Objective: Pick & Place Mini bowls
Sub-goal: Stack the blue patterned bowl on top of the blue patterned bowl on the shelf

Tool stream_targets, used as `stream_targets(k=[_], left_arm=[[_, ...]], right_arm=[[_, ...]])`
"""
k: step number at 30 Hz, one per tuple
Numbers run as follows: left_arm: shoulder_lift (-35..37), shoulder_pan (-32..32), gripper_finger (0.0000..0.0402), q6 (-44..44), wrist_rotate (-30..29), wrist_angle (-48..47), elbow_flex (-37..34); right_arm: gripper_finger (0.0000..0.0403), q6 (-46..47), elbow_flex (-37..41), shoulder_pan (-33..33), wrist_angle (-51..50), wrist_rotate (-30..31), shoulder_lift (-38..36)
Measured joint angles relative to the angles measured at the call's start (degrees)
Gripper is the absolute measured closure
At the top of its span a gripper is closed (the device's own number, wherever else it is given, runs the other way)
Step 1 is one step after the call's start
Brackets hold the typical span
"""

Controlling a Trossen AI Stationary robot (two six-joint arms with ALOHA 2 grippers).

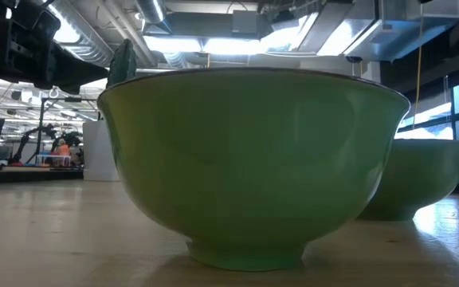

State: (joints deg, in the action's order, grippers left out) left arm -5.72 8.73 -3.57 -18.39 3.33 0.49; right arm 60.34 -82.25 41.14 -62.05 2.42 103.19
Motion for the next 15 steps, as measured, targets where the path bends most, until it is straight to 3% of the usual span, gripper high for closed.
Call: stream_targets(k=[15], left_arm=[[0.0,0.0,0.0397,0.87,0.02,-0.02,0.0]], right_arm=[[0.015,-2.06,0.04,0.47,1.98,-0.01,4.47]])
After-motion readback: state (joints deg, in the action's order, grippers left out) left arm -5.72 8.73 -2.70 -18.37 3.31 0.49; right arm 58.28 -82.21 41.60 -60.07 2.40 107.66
